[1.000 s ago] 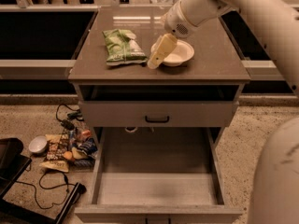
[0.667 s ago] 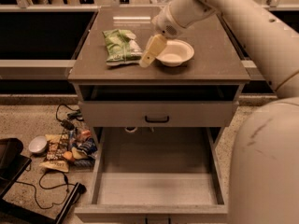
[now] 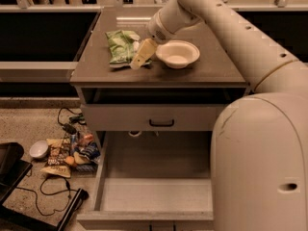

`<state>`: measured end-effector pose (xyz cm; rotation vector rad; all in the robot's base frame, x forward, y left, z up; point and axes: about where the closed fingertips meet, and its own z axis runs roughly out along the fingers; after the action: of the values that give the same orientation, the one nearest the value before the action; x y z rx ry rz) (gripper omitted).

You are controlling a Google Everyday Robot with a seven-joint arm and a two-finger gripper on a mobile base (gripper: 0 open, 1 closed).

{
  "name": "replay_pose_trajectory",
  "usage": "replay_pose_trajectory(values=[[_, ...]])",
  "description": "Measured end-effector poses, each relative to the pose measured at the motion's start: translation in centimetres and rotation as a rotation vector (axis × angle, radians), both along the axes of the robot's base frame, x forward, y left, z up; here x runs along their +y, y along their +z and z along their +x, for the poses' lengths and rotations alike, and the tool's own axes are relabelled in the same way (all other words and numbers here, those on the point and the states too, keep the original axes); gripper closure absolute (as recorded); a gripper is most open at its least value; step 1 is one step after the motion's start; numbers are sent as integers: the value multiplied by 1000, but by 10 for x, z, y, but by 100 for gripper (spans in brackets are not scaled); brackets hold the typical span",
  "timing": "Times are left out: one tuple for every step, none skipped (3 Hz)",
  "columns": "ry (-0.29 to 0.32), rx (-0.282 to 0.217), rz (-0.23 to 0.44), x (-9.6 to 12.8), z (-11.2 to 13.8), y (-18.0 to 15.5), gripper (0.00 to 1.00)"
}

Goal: Place green jalapeno chip bag into middle drawer

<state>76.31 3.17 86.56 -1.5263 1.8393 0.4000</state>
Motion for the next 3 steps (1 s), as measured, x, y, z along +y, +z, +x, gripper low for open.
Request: replay_pose_trajectory(values=[[9, 5, 14, 23, 7, -3, 0], [-8, 15, -2, 35, 13, -12, 18], [-14, 28, 1, 43, 17, -22, 50]])
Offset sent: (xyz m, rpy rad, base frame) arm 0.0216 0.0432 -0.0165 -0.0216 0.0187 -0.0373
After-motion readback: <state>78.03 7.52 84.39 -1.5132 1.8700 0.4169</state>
